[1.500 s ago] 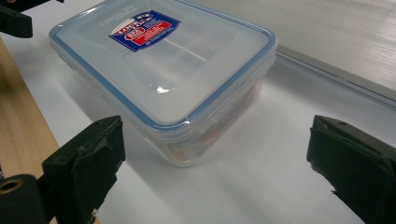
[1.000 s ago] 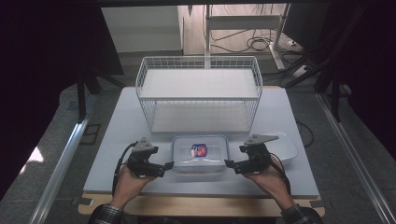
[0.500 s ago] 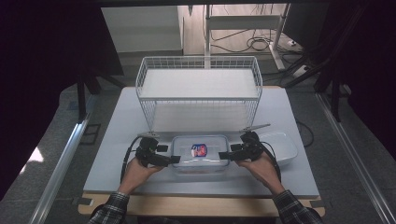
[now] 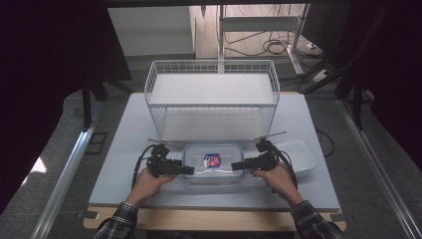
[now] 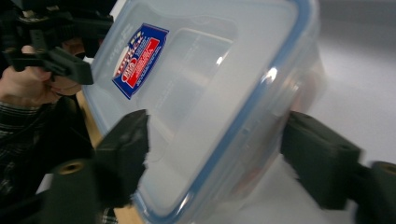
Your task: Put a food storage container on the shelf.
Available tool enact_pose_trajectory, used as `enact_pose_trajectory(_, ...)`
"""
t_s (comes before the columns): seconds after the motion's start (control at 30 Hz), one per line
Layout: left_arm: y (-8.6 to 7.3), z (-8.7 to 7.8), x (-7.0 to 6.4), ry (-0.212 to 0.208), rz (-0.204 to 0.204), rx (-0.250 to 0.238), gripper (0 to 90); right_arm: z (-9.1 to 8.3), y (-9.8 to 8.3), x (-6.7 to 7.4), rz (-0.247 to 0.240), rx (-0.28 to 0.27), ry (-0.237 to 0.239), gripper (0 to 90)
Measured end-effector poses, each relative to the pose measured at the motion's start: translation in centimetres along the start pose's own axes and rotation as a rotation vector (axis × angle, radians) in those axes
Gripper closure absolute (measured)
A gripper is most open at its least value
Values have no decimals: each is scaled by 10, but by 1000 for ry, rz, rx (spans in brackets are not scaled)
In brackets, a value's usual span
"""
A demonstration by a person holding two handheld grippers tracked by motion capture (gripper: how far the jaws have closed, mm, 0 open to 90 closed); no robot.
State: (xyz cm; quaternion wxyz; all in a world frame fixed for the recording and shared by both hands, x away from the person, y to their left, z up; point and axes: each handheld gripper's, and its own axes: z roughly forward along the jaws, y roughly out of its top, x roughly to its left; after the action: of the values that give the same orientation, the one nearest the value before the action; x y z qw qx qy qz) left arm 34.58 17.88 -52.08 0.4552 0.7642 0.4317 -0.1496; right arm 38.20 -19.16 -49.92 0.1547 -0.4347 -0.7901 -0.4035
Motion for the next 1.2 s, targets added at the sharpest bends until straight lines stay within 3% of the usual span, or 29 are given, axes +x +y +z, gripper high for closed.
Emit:
enact_pose_trajectory(0.17,-9,-11,-6,-8,3,-46,347,-12,-5,-2,50,-32,43,435)
enact_pose_trajectory(0.3,-21,-18,-14,-10,6,-103,465,-21,-12,8,10,-56,32,500)
enact_pose_trajectory(0.67,-24,-19,-28,67,-21,-176,488,-25,-25,30,-44,-117,-62,520)
enact_pose_trajectory(0.87,-20,-28,-36,89,-3,-211,489,-26,-25,36,-62,-153,-66,518)
enact_pose_trajectory(1.2,0,-45,-52,95,56,-251,491,-45,-11,51,-120,-231,-52,537)
